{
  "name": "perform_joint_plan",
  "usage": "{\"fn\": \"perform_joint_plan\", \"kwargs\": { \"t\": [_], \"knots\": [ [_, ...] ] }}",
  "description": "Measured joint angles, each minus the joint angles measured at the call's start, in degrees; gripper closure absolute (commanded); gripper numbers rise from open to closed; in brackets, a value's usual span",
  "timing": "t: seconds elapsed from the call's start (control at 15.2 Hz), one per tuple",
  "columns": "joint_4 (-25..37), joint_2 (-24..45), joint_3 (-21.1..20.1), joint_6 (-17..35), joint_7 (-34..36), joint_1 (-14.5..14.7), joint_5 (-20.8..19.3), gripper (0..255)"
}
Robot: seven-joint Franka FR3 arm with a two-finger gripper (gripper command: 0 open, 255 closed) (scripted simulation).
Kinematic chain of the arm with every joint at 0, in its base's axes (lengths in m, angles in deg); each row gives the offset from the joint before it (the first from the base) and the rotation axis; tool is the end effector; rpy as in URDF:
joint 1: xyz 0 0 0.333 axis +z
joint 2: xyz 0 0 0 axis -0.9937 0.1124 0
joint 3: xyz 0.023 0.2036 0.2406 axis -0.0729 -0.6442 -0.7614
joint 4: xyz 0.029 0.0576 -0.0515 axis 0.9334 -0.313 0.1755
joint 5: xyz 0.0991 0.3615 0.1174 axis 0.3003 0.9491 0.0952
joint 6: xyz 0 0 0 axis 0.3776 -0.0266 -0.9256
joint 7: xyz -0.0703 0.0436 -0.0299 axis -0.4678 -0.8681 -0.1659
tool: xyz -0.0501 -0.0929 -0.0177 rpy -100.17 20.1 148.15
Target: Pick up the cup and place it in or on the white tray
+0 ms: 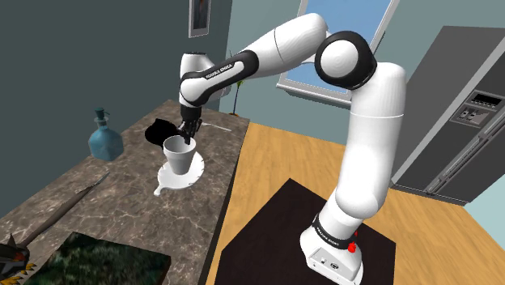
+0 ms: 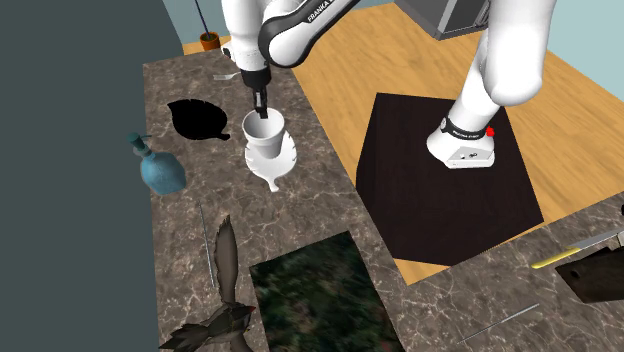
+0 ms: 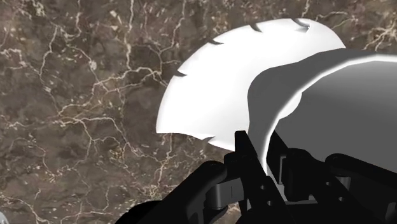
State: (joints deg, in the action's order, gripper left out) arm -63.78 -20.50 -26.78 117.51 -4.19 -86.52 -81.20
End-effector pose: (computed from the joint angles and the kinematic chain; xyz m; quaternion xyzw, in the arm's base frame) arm 0.6193 0.0806 0.3226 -0.9934 -0.1138 -0.0042 0.0150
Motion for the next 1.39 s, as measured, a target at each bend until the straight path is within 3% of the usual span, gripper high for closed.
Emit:
{"fn": "perform_joint_plan", "kwargs": {
  "t": [0.33, 0.4, 0.79, 1.12, 1.39],
  "knots": [
    [-0.13, 0.23, 0.02, 0.37, 0.05, 0.03, -0.06, 255],
    [-0.13, 0.23, 0.02, 0.38, 0.05, 0.03, -0.06, 0],
    [-0.12, 0.22, 0.02, 0.38, 0.04, 0.03, -0.06, 0],
    [2.34, -3.12, -0.29, -5.27, -0.41, -0.26, 0.75, 0],
    [2.4, -3.45, -0.29, -5.73, -0.53, -0.34, 0.84, 0]
  ]
}}
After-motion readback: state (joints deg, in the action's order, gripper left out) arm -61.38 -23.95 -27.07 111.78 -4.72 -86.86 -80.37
